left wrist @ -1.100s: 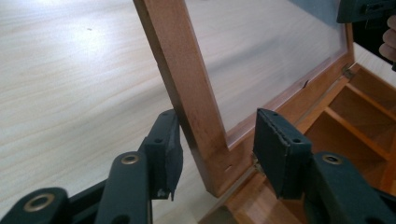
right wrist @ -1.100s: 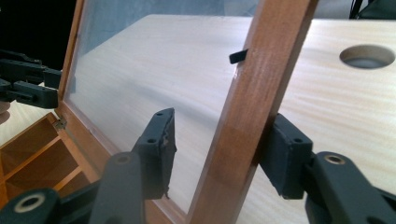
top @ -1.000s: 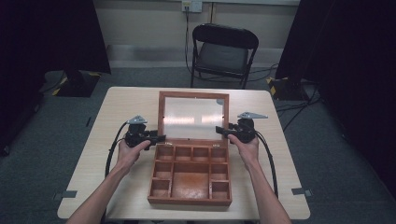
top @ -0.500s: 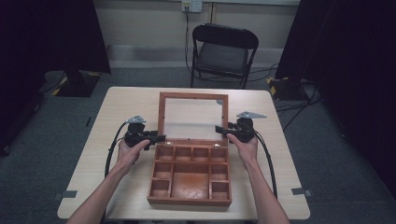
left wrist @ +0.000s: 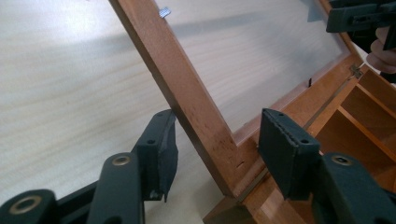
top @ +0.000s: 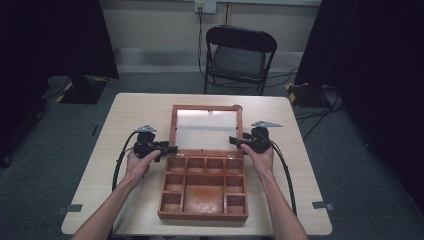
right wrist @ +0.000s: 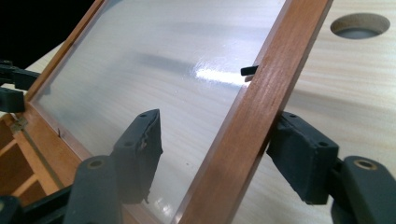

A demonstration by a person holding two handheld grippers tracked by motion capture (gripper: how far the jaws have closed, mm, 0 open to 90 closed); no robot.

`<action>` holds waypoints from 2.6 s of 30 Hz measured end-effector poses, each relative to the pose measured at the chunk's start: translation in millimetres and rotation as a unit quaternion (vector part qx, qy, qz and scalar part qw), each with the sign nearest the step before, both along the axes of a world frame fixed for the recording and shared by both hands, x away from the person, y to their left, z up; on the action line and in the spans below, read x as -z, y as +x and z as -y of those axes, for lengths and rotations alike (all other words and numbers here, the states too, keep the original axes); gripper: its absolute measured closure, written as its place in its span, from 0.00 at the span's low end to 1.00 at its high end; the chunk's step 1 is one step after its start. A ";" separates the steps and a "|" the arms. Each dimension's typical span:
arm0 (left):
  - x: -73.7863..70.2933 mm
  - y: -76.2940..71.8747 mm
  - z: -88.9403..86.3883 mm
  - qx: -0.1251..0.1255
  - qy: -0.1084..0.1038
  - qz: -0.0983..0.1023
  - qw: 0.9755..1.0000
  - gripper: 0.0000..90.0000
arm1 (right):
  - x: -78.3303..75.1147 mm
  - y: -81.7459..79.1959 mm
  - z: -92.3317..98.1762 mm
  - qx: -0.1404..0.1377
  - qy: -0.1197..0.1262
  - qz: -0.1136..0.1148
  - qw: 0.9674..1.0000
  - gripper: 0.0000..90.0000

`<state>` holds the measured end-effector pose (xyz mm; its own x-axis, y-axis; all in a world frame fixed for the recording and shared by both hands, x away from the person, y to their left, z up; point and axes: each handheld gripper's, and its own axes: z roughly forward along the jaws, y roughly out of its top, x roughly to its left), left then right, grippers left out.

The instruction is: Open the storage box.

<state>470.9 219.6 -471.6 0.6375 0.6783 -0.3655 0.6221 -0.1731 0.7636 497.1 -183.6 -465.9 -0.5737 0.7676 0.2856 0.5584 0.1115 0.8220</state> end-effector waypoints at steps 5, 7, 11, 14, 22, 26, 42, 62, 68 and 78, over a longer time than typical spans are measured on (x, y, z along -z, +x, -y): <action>0.3 0.9 -0.5 -0.004 0.010 0.003 1.000 0.49 | 3.3 0.3 -1.2 0.002 -0.005 -0.007 1.000 0.34; 0.8 0.9 0.2 -0.006 0.006 -0.001 1.000 0.47 | 5.6 1.8 -1.3 0.003 -0.014 -0.021 1.000 0.33; 2.0 0.4 1.9 -0.002 0.015 0.001 1.000 0.46 | 12.2 5.0 1.5 0.001 0.004 -0.053 0.999 0.32; 2.3 0.2 3.0 -0.002 0.017 0.001 1.000 0.45 | 16.2 8.0 3.3 -0.001 0.015 -0.075 0.997 0.31; 1.5 -1.3 2.7 0.001 0.017 0.003 1.000 0.44 | 20.9 8.2 6.4 0.003 0.014 -0.087 0.996 0.28; 0.4 -1.9 1.7 0.000 0.016 0.004 1.000 0.43 | 17.5 5.7 8.2 0.006 0.007 -0.078 0.997 0.28; -15.8 -20.5 -23.8 -0.027 0.035 0.021 0.999 0.32 | -20.6 -31.5 31.7 0.021 -0.030 -0.006 0.999 0.25; -11.6 -60.3 -65.5 -0.054 0.099 0.020 0.993 0.23 | -19.3 -108.2 87.9 0.051 -0.085 -0.021 0.995 0.18; -2.6 -69.3 -72.4 -0.060 0.127 0.007 0.990 0.24 | -4.5 -128.9 102.9 0.080 -0.104 -0.037 0.991 0.18; 17.0 -77.7 -80.6 -0.075 0.172 0.004 0.982 0.23 | 22.3 -130.8 110.6 0.105 -0.163 -0.080 0.978 0.16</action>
<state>393.1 300.2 -488.6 0.5227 0.8474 -0.0932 0.6540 -0.3285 0.6814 366.2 -294.2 -488.2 -0.3608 0.9293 0.0789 0.7159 0.2218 0.6620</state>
